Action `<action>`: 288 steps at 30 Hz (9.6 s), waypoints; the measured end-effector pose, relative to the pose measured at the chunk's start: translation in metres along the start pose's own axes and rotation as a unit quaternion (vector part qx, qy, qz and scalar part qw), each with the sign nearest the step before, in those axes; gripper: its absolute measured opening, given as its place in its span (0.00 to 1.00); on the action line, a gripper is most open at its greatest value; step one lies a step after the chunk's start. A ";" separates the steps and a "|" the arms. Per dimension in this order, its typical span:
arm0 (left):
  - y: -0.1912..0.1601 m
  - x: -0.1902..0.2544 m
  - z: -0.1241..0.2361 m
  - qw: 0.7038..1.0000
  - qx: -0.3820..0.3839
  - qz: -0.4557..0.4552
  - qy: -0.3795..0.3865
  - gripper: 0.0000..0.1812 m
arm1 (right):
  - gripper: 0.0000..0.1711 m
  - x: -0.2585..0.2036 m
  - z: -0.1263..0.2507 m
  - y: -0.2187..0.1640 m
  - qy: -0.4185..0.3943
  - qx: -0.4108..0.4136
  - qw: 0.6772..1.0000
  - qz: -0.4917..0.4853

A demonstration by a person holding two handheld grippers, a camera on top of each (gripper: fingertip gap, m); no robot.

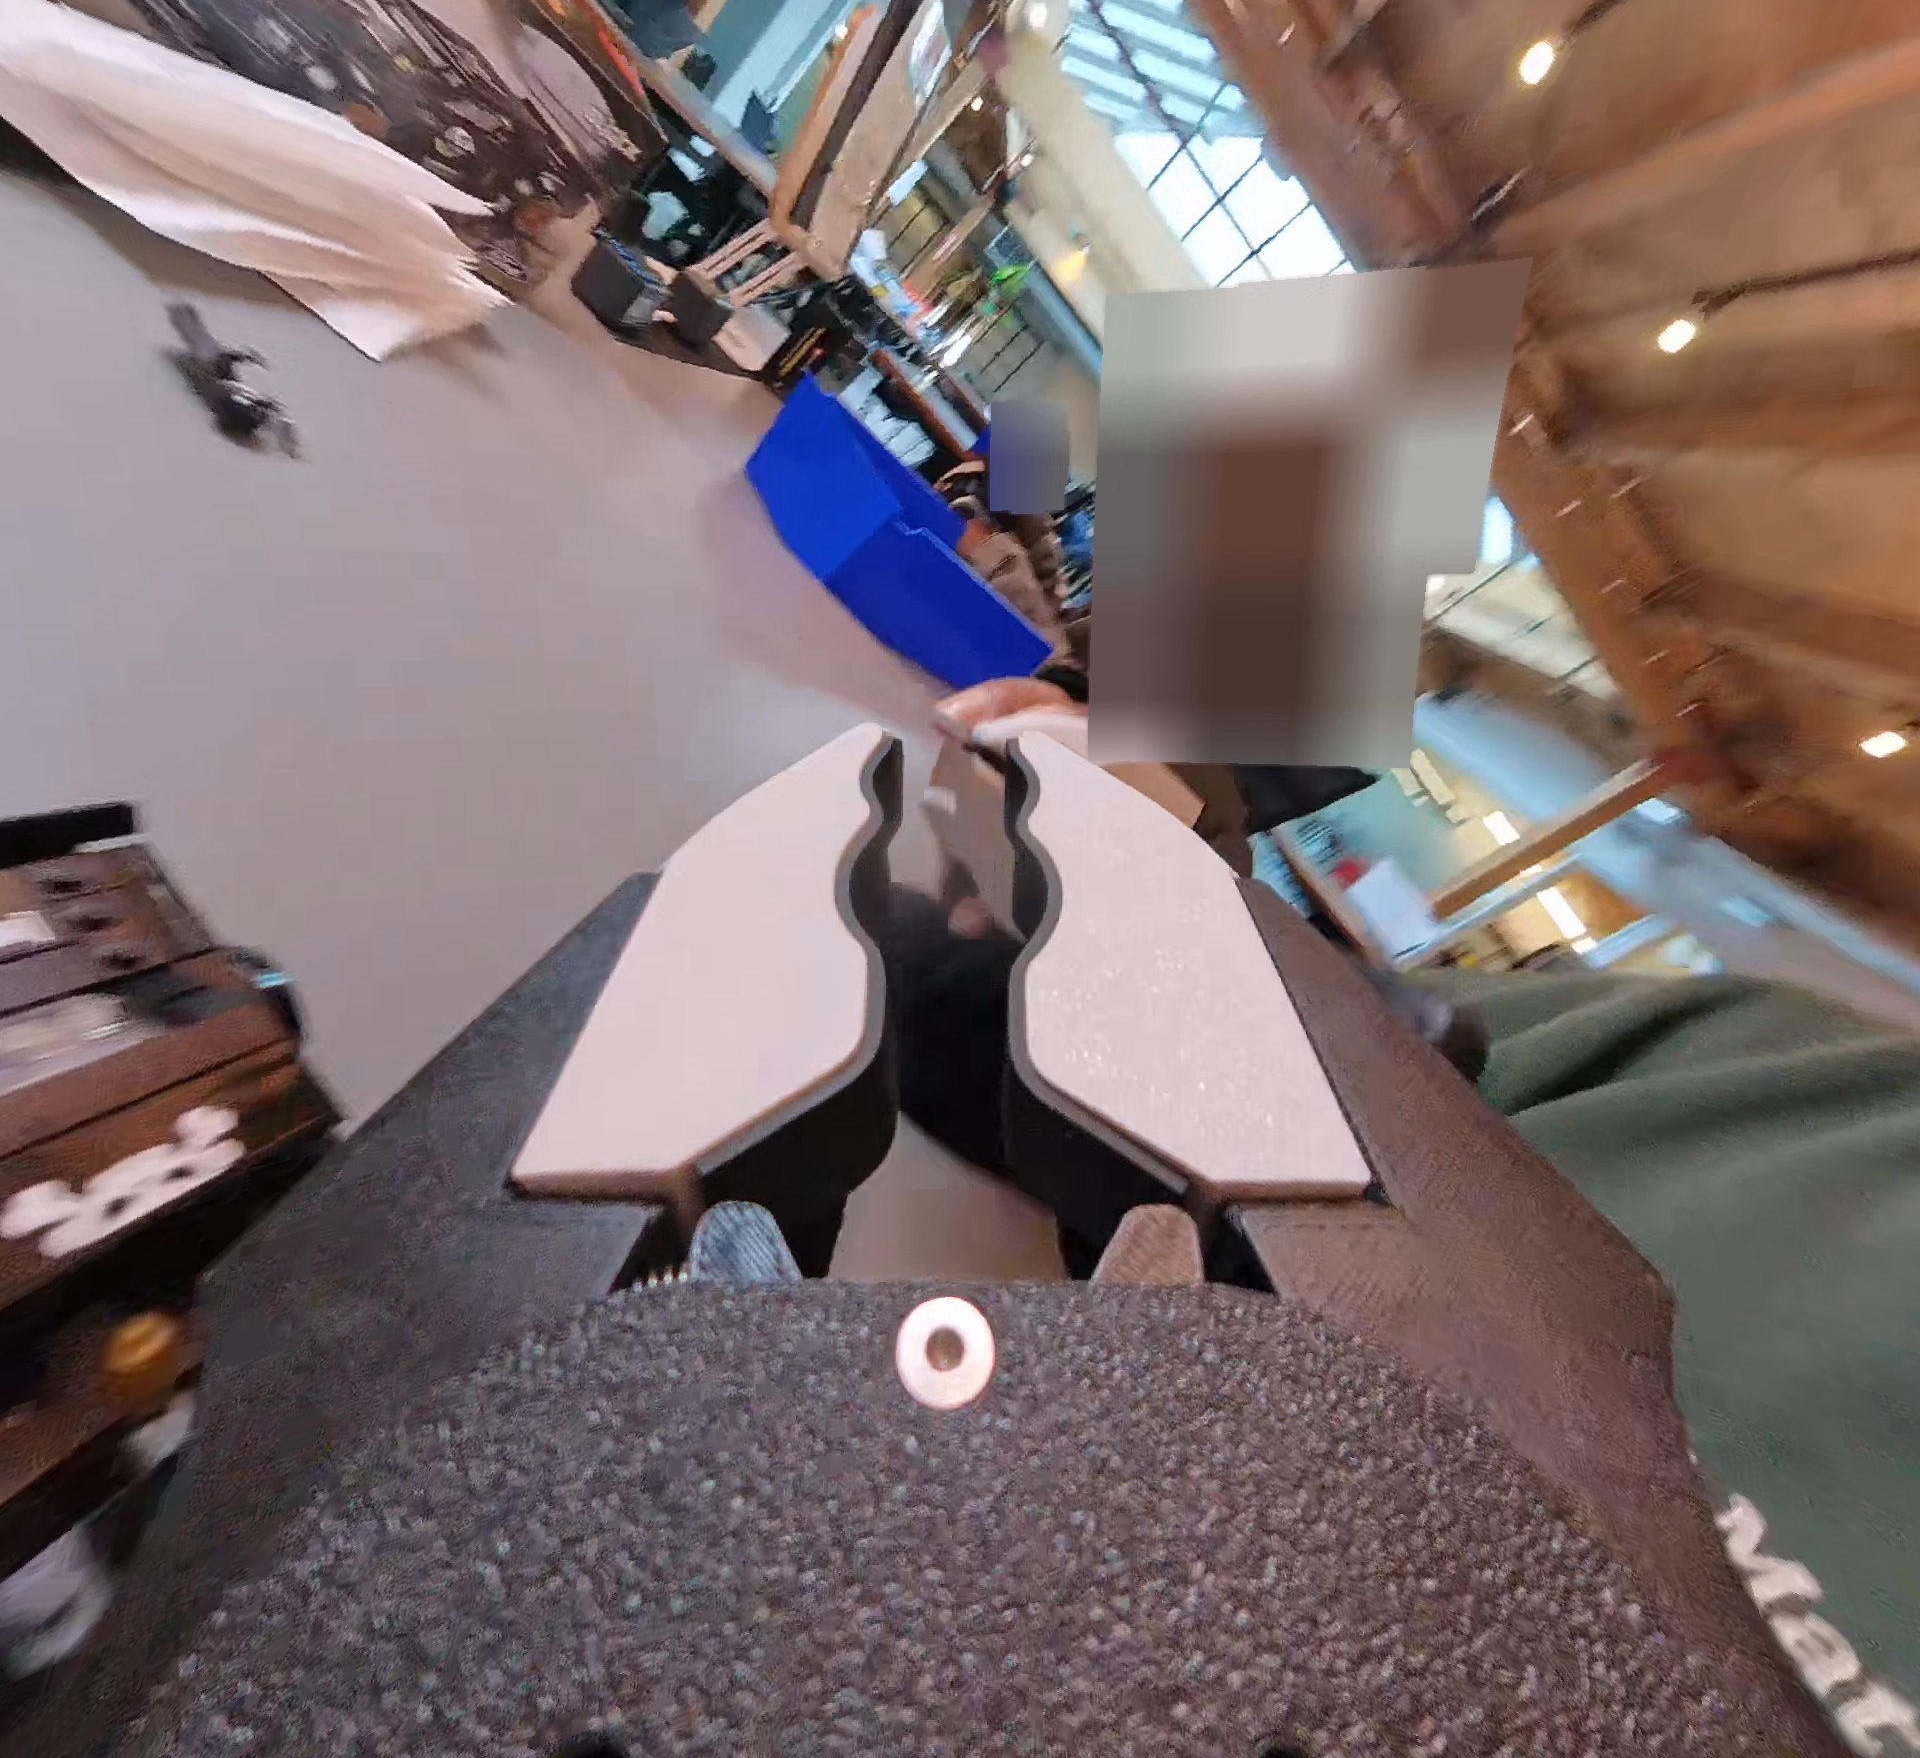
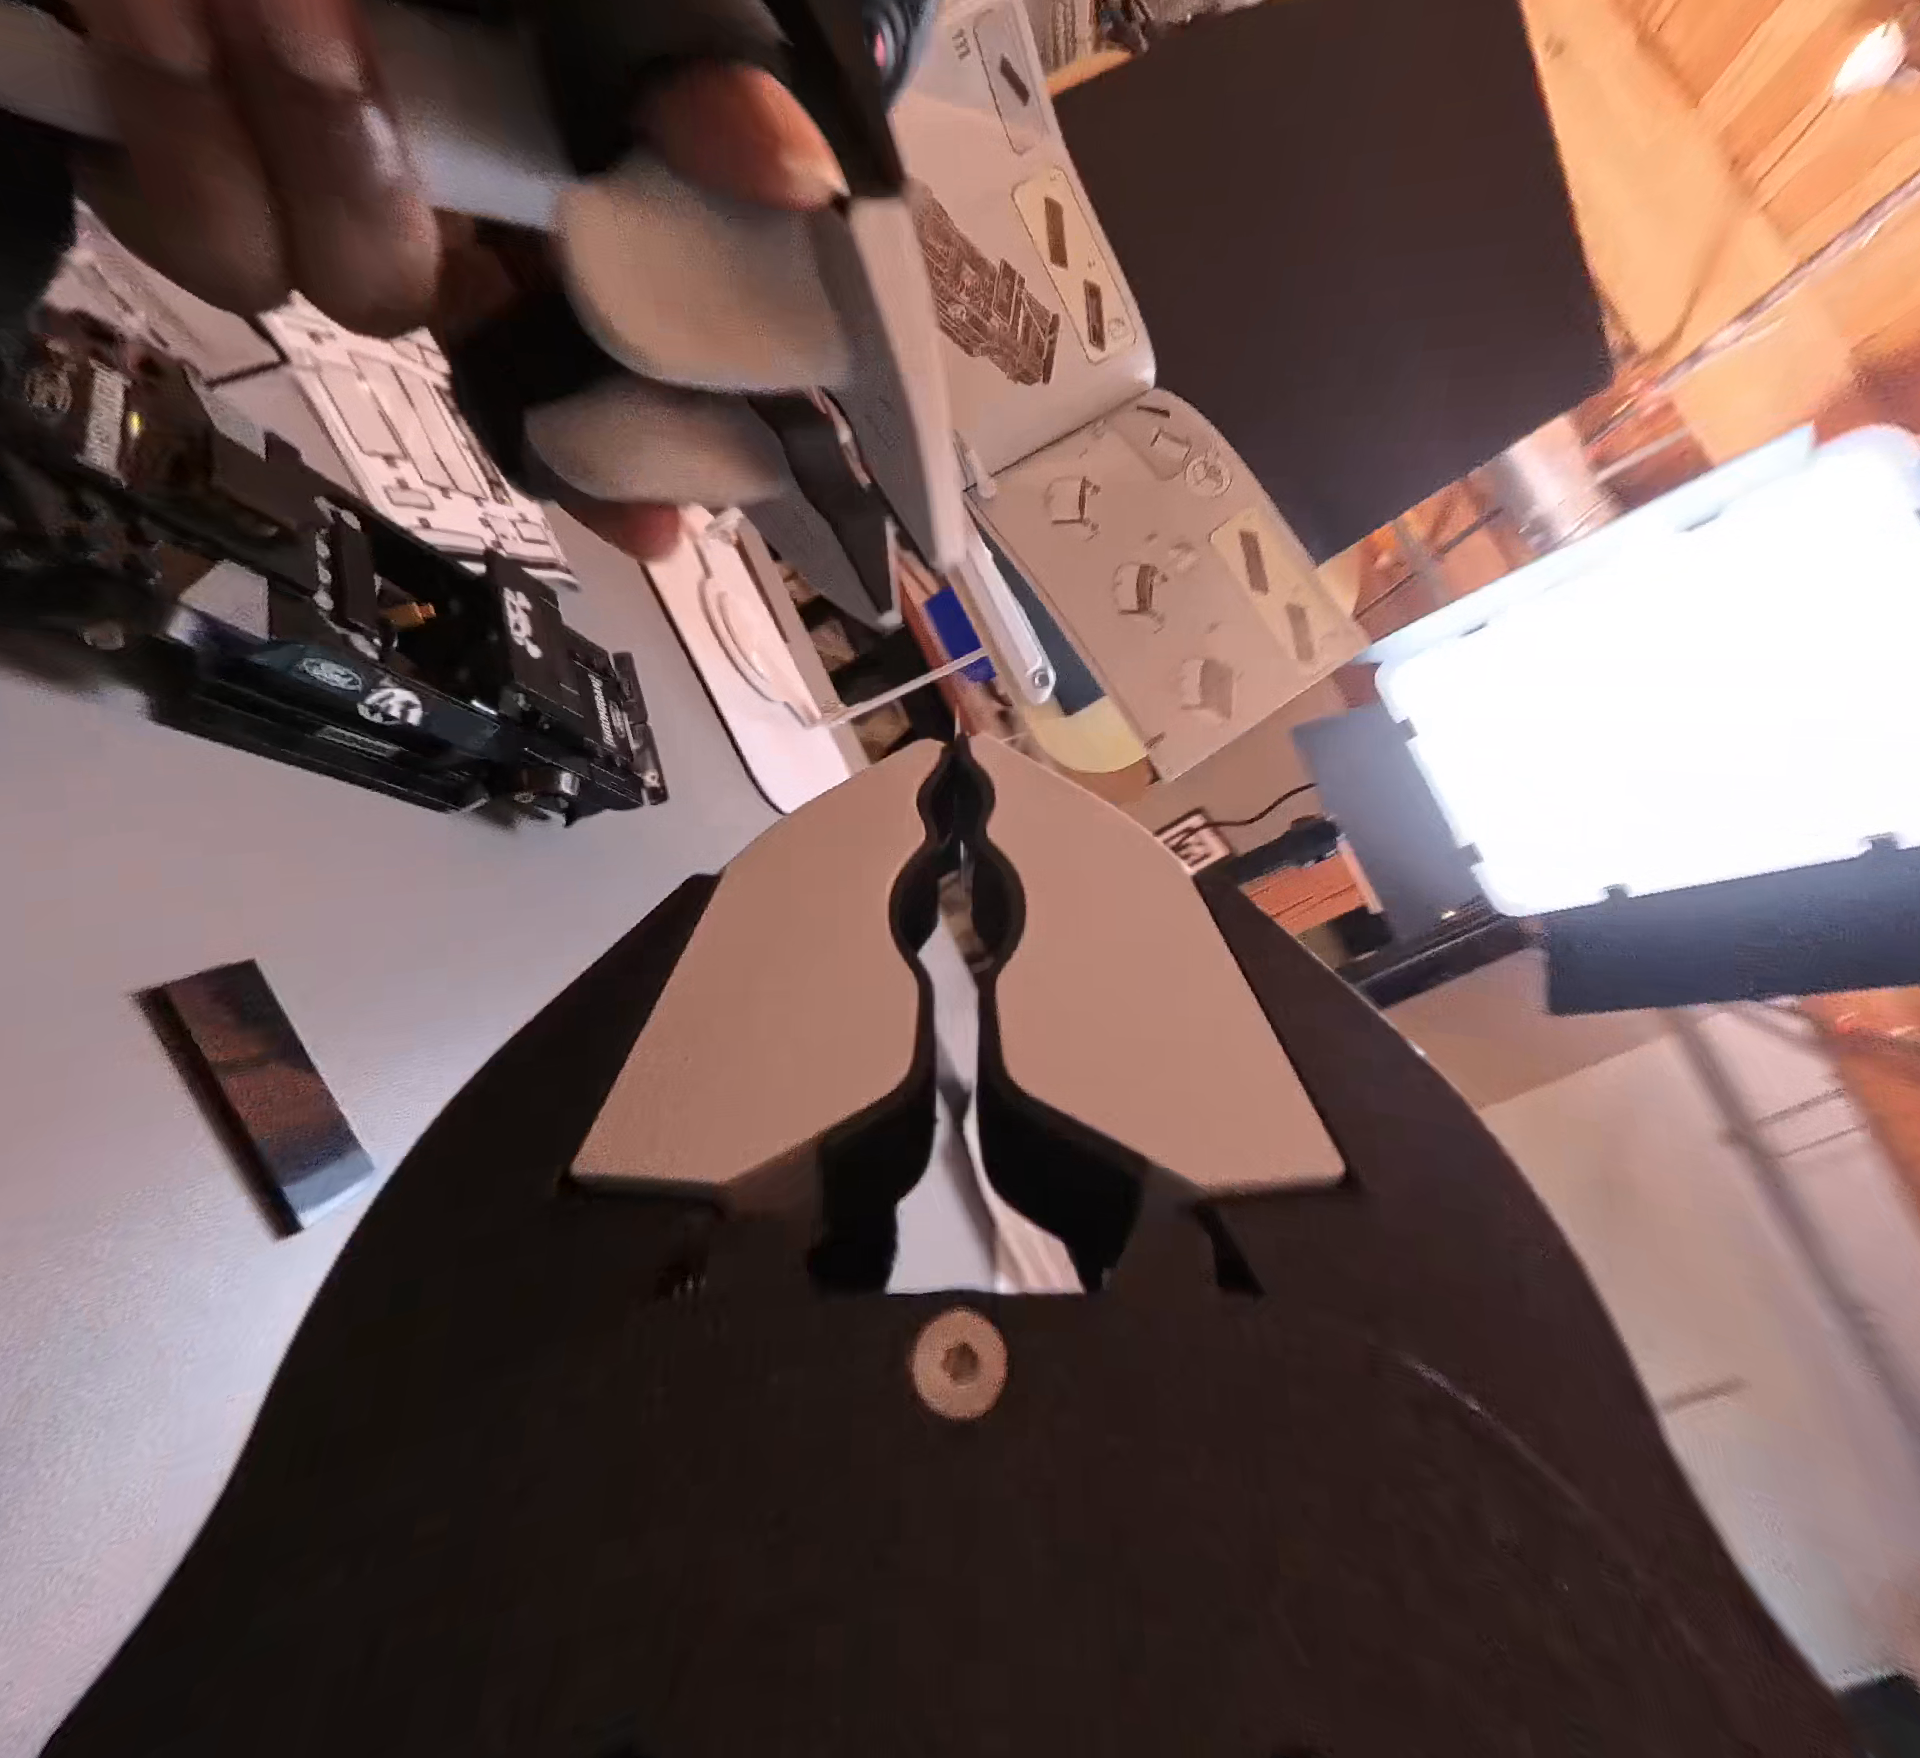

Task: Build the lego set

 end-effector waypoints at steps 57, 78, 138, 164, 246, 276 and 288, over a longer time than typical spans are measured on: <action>-0.029 -0.013 0.006 0.970 -0.212 -0.123 -0.001 0.00 | 0.09 0.006 -0.004 -0.060 0.340 -0.016 0.642 -0.687; -0.031 -0.012 0.006 0.968 -0.221 -0.122 -0.006 0.00 | 0.00 0.004 -0.003 -0.058 0.358 0.005 0.623 -0.695; -0.101 0.011 0.063 0.734 -0.575 -0.333 0.143 0.09 | 0.00 0.023 0.029 -0.095 0.420 0.026 0.583 -0.695; -0.041 -0.037 0.068 0.788 -0.412 -0.390 0.240 0.33 | 0.00 0.018 0.030 -0.097 0.406 0.021 0.585 -0.701; -0.094 -0.015 0.045 0.839 -0.397 -0.326 0.179 0.09 | 0.00 -0.027 0.000 -0.021 0.330 -0.191 0.497 -0.779; -0.092 -0.024 0.047 0.845 -0.364 -0.370 0.127 0.11 | 0.00 -0.051 0.011 -0.030 0.279 -0.254 0.374 -0.847; -0.087 -0.014 0.053 0.867 -0.343 -0.349 0.098 0.13 | 0.00 -0.056 0.014 -0.030 0.273 -0.245 0.356 -0.859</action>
Point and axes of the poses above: each gripper's, where its closed fingertips meet, z back along the fingers, y out of its top, x = y × z across the jaws, the point moved 8 cm from there along z, back along the fingers, and after that the axes turned 6 degrees about x, right-handed, at the moved point
